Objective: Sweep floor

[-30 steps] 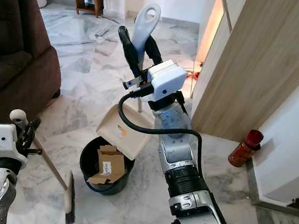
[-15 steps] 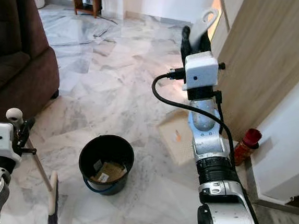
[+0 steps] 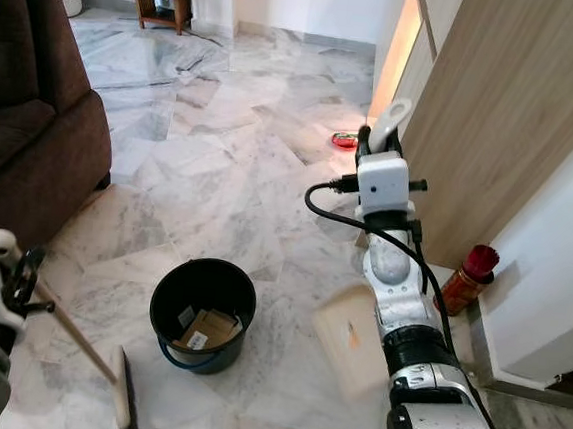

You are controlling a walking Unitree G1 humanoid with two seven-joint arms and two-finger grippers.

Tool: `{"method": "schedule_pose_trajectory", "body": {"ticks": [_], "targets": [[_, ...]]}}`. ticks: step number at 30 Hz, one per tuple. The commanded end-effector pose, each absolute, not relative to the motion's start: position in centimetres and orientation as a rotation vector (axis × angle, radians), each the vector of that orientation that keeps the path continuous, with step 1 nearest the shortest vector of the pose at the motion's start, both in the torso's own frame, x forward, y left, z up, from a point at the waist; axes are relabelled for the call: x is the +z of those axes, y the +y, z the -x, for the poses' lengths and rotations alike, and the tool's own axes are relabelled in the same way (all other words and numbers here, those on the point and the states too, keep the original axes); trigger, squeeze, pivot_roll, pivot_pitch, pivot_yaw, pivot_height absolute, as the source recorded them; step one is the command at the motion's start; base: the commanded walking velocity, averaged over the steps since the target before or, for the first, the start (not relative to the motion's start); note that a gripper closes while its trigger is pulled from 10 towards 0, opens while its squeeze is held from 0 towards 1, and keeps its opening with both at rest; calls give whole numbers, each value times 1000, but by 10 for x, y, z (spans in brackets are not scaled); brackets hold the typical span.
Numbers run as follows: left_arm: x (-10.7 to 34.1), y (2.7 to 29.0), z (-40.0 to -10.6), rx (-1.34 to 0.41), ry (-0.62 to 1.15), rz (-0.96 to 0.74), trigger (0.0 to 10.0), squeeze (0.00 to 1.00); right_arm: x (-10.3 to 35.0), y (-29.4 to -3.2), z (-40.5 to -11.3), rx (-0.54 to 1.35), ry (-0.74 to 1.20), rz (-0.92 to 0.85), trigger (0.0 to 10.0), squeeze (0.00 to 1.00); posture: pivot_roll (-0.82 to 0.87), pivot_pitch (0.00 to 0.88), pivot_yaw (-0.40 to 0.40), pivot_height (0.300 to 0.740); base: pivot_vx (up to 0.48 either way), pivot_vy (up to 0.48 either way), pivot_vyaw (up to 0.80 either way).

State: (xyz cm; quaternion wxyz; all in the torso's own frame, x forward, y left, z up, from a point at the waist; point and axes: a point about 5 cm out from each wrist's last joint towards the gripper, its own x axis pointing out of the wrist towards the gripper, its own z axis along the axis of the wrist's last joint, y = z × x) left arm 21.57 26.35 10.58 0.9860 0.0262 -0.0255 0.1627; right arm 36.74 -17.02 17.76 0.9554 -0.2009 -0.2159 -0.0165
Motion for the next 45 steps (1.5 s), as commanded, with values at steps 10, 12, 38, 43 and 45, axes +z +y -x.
{"method": "schedule_pose_trajectory", "body": {"ticks": [10,12,38,43,45], "targets": [[111,262,-205,344,-85,-29,10000,0,151,-192,-366,-97,-273,226,10000,0,179,29,-35,740,0,0,0],[110,258,-207,323,-84,-27,10000,0,147,-193,-367,-89,-239,192,10000,0,176,26,-35,740,0,0,0],[110,246,-212,296,-79,-8,10000,0,141,-185,-371,-4,-179,85,10000,0,164,107,-42,740,0,106,-90],[110,245,-212,291,-79,-6,10000,0,138,-184,-371,0,-163,66,10000,0,160,112,-38,740,0,256,0],[111,244,-213,286,-80,-7,10000,0,137,-184,-371,3,-157,78,10000,0,164,114,-36,740,0,266,-469]]}}
